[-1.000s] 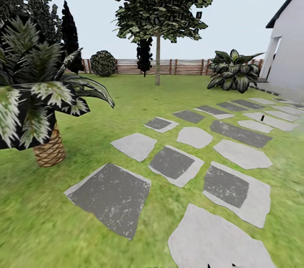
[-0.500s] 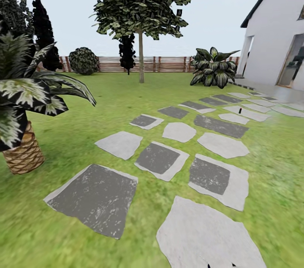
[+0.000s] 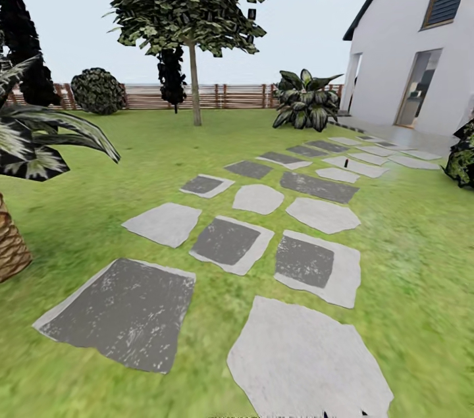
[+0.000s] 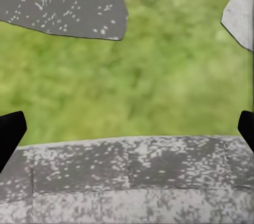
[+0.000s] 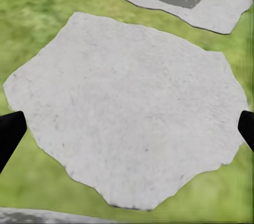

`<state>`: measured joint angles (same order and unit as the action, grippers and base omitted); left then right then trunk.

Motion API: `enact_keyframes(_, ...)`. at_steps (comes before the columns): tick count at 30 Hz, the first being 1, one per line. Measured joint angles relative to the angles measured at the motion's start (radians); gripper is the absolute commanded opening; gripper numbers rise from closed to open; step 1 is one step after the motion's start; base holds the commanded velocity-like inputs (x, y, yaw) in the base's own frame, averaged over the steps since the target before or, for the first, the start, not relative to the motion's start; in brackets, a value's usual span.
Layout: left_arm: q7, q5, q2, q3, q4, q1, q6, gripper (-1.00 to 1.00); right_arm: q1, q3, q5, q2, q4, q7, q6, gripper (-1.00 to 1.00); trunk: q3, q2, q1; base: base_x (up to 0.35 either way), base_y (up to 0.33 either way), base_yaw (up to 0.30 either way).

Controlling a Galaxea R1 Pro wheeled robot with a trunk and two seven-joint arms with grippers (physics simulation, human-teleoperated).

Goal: In the garden, pick up the pesticide atomizer on the floor and spray pesticide onto both trees until each tree trunk is fully covered.

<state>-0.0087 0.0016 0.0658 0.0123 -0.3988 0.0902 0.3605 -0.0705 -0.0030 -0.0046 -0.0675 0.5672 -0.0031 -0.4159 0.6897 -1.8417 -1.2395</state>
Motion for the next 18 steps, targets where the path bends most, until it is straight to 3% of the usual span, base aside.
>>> enact_keyframes(18, 0.004, 0.000, 0.000, 0.000, 0.000, 0.000, 0.000, 1.00, 0.000, 0.000, 0.000, 0.000, 0.000, 0.000, 0.000, 1.00, 0.079, -0.126, -0.069, 0.000, 0.000, -0.200)
